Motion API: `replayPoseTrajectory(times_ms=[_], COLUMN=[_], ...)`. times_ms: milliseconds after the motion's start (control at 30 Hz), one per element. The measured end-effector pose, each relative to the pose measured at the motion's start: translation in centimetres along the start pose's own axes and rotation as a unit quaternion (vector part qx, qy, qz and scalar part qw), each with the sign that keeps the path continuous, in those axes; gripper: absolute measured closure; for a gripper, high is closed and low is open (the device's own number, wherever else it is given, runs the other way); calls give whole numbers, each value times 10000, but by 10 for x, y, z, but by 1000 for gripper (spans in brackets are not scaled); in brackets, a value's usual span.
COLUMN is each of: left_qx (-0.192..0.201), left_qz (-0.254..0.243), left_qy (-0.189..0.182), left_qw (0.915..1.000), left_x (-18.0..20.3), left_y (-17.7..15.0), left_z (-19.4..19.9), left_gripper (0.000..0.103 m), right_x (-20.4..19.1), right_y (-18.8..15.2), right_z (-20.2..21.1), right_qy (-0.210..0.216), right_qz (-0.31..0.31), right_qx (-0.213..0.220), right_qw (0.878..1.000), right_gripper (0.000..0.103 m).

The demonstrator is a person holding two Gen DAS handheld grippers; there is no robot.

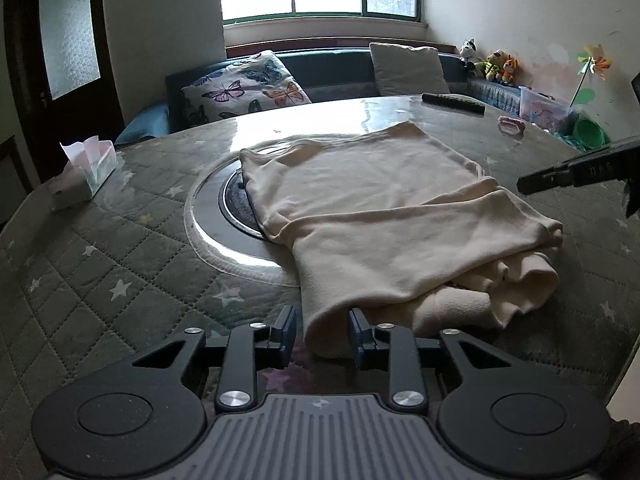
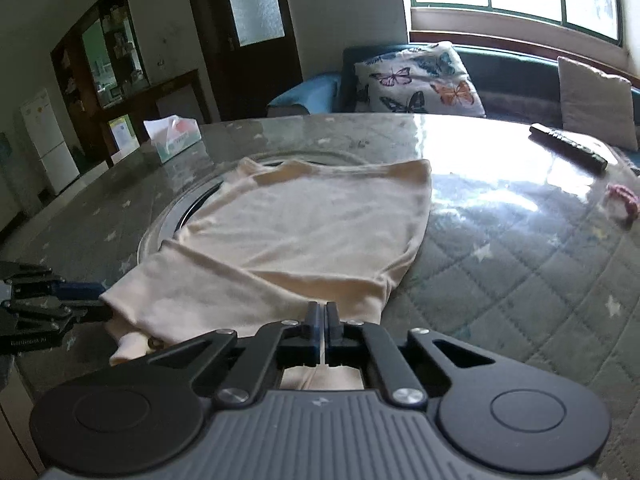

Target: Fold clothes

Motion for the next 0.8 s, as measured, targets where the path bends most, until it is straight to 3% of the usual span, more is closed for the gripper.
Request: replayPoseTrajectory(times_ms=[133, 300, 400, 467, 667, 800], left_qx=[-32, -18, 10, -5, -7, -33], left_qz=[-7, -34, -85, -78, -119, -146], left_qy=[40, 55, 118, 120, 155, 143], left_qw=[10000, 10000, 9999, 9999, 9998, 9998], left_x=[-2, -2, -2, -2, -4, -3], left_y=[-3, -4, -4, -5, -7, -10], left_z=[0, -1, -2, -2, -1, -2], left_gripper=[72, 72, 77, 88, 95, 94], right_x=[1, -2, -5, -9, -9, -1], right_y=[-18, -29, -28, -23, 10, 1], right_z=[-3, -1, -2, 0, 8, -1], right_qy=[62, 114, 52, 48, -126, -43], right_qz=[-123, -184, 23, 204, 447, 41], right_qx=[-258, -319, -303, -227, 231, -17], right_qw=[9996, 9993, 9995, 9995, 9987, 10000], right_gripper=[89, 87, 93, 101, 102, 101])
Point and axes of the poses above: each gripper's, at about its wrist camera, not at the fingertips, and z roughly against the way its jaws point, x to its right, y to its top, the point moved 10 cm from there along -z, roughly the way its jaws point, and after that the axes turned 14 degrees about x, right-handed, at the moved point
